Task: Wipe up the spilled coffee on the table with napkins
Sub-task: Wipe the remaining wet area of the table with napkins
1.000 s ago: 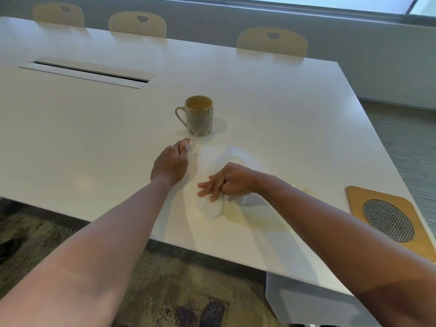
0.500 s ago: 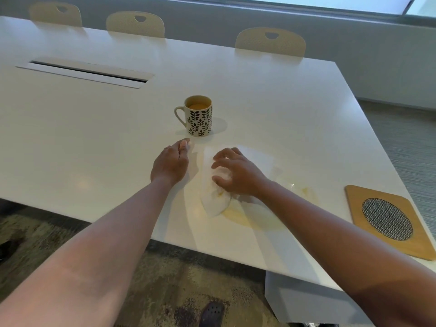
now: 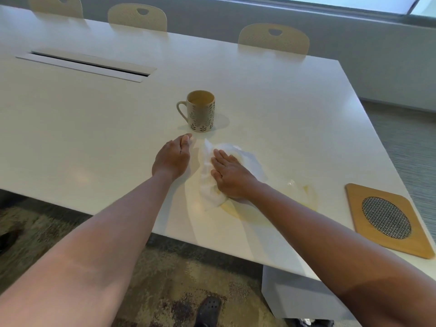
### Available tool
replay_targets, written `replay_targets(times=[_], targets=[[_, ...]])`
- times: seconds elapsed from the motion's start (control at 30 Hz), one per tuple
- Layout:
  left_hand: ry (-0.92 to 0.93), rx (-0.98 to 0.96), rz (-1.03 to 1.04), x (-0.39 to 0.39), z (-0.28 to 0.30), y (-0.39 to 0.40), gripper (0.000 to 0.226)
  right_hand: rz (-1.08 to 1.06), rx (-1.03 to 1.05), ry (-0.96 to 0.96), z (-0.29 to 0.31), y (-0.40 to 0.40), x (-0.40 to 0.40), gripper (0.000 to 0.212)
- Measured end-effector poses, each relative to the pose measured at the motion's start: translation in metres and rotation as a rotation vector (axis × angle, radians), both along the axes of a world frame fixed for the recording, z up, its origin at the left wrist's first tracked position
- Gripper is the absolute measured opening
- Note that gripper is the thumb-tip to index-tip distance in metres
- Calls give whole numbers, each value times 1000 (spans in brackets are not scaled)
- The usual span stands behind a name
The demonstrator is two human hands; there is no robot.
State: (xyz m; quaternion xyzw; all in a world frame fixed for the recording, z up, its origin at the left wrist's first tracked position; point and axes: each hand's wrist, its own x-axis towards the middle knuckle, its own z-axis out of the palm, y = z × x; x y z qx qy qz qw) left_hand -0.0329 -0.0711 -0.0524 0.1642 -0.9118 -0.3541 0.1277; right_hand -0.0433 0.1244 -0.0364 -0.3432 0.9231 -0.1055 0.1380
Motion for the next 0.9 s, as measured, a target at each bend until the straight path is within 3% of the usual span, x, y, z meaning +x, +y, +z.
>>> replay_targets(times=[0.3, 0.6, 0.77, 0.9], targets=[[-37, -38, 16, 2, 2, 3, 54, 303, -106, -153, 11, -4, 22, 52], [-86, -140, -53, 8, -3, 5, 52, 221, -247, -231, 9, 22, 20, 48], [-99, -146, -39, 6, -3, 3, 53, 104, -279, -107, 0, 50, 9, 44], [-97, -156, -37, 4, -4, 4, 52, 9, -164, 96, -4, 86, -6, 44]])
